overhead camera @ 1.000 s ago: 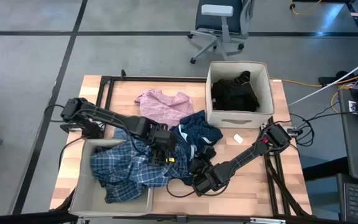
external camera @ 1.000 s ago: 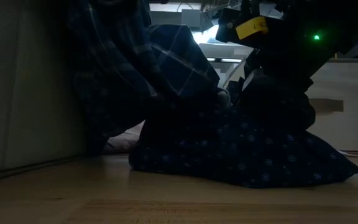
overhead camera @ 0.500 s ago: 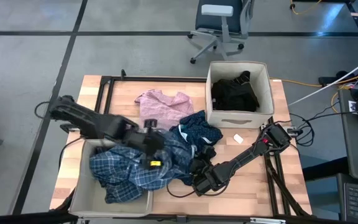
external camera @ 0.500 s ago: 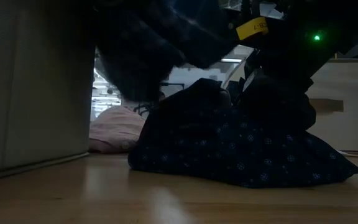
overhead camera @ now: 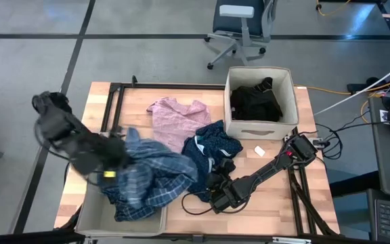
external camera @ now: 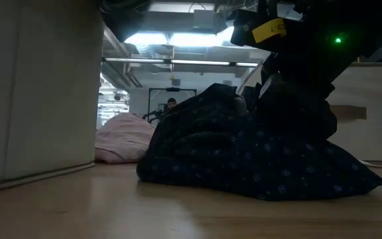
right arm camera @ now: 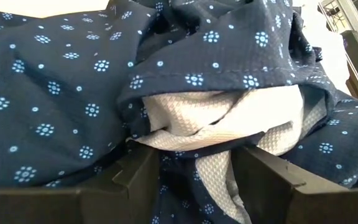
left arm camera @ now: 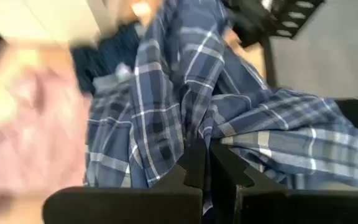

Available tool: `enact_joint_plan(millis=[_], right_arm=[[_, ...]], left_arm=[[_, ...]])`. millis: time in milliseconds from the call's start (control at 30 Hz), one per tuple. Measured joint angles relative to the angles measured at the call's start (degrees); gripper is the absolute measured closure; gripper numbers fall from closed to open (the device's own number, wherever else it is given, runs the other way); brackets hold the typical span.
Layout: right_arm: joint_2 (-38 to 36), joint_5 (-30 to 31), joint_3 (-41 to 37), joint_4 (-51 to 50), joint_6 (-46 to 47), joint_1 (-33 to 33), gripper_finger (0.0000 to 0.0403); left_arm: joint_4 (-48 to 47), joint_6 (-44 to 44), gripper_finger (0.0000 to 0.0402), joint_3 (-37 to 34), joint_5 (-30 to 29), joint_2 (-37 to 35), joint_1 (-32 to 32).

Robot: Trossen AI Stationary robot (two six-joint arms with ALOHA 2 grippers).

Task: Sort clothes
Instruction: Put the blue checkered shirt into the bottom white laundry organizer

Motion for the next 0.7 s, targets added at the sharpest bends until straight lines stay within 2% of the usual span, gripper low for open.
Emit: enact_joint_plan(millis=[200, 433, 533, 700], right_arm=[[0.00, -0.45, 0.00, 0.02, 0.29, 0.00, 0.0205], [0.00, -1.53, 0.00, 0.09, 0.51, 0.00, 0.0205], [0.00, -1.53, 0.00, 0.11, 0.51, 0.00, 0.0205], [0.00, -1.53, 0.00, 0.13, 0.48, -0.02, 0.0205]], left_arm=[[-13.28, -25.55, 0.0401, -0.12, 4.73, -2.81, -10.92], [-11.13, -40.88, 0.0401, -7.11, 13.42, -0.60, -19.59], [-9.05, -46.30, 0.0401, -12.42, 16.04, 1.03, -21.53], [-1.35, -49.91, 0.0401, -23.45, 21.53, 2.19, -22.67]])
